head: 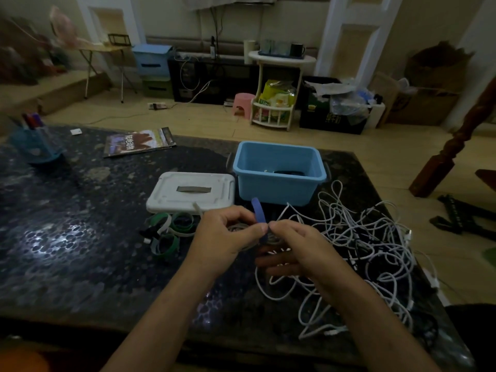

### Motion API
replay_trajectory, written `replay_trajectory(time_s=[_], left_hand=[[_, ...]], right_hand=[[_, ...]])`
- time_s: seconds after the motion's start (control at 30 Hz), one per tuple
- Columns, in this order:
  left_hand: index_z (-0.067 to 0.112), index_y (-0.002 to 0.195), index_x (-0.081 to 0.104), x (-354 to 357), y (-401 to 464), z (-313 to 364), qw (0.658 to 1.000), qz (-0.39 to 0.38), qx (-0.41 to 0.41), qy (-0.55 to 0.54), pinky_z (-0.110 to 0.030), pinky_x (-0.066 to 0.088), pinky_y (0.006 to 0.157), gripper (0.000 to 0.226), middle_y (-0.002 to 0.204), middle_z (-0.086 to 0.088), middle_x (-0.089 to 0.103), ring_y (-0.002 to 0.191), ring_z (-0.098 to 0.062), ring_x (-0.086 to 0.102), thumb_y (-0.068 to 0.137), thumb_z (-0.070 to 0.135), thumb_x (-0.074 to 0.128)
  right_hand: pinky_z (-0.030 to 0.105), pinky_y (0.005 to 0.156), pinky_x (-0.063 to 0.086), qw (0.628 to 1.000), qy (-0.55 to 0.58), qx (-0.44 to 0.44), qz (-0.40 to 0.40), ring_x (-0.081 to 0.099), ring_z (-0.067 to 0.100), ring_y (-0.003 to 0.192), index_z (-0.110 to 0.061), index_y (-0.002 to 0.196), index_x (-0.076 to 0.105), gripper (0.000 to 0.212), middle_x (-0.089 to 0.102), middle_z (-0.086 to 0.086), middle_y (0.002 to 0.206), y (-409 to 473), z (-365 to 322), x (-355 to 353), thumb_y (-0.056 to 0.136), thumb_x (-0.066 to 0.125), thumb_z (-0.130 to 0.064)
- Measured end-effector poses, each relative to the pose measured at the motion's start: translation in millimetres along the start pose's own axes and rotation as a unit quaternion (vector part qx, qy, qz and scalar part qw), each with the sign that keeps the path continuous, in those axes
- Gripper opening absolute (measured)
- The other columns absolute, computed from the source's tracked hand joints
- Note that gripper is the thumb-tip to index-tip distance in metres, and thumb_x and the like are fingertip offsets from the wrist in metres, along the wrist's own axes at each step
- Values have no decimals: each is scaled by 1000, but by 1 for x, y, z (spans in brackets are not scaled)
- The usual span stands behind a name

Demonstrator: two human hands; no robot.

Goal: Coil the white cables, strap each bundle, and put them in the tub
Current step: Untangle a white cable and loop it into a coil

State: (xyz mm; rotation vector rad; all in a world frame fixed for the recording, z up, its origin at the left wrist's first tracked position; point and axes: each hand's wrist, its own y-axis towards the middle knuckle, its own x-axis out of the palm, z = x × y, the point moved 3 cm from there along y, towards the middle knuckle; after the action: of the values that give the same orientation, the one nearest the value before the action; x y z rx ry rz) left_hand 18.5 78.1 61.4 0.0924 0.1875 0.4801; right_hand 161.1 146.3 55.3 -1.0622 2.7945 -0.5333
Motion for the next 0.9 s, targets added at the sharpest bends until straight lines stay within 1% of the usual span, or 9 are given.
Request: replay_trajectory(time_s=[0.1,0.2,0.27,0.4,0.47,0.57,0.7,0.8,0.9], left_hand=[[6,82,75,-2,0,1,1000,0,-15,-16,-24,55,66,5,77,-12,73,71,-14,67,81,9,79],[7,84,75,-2,-2,1,999,-20,-39,-28,-24,55,65,5,80,-13,73,71,-14,67,81,9,78],[7,84,75,-1,-3,0,997,-26,-56,-41,-24,55,65,4,78,-12,73,70,-14,66,82,9,77],[12,75,74,-1,-2,-3,997,-12,-65,-33,-22,49,61,10,67,-3,67,65,-10,60,85,13,75],[12,77,74,-1,-2,-4,997,-4,-65,-35,-23,52,63,7,69,-2,69,67,-11,62,84,12,76],[14,83,76,-1,-3,-3,996,4,-77,-52,-31,59,70,4,78,-7,75,74,-17,69,81,11,78],[10,84,74,-4,-3,-1,994,6,-85,-70,-24,56,65,7,78,-8,75,71,-14,69,80,6,78],[8,86,73,-4,-3,-3,993,13,-87,-76,-27,57,68,9,80,-10,75,74,-17,70,79,4,78],[8,83,72,-4,-3,-4,992,22,-93,-83,-25,55,64,10,76,-9,75,70,-15,69,79,1,78]], right_hand=[[35,73,63,999,39,-17,-19,75,29,88,-7,113,68,26,74,18,105,0,2,-2,100,58,-26],[35,74,63,997,73,-29,-16,75,23,82,-4,113,67,21,76,16,99,1,2,-2,97,61,-16],[34,74,63,996,88,-34,-13,75,23,81,-4,112,67,19,76,18,97,2,3,-2,95,62,-9],[32,77,63,996,65,-65,-17,74,25,84,-4,112,68,18,74,21,101,5,4,-1,95,61,-4],[33,80,62,995,60,-78,-15,74,26,87,-4,111,68,18,74,20,102,7,5,-2,93,63,-3],[33,81,62,994,39,-98,-17,74,25,93,-9,109,69,20,76,13,101,9,8,-2,91,66,0],[37,87,60,992,16,-123,-8,72,28,102,-7,123,64,33,74,14,110,14,11,-3,90,67,0],[40,92,58,990,-15,-138,-14,71,24,105,-9,129,62,40,74,10,114,17,13,-3,90,67,1],[40,95,57,988,-32,-149,-18,71,23,107,-9,130,61,42,73,8,115,18,14,-4,90,67,2]])
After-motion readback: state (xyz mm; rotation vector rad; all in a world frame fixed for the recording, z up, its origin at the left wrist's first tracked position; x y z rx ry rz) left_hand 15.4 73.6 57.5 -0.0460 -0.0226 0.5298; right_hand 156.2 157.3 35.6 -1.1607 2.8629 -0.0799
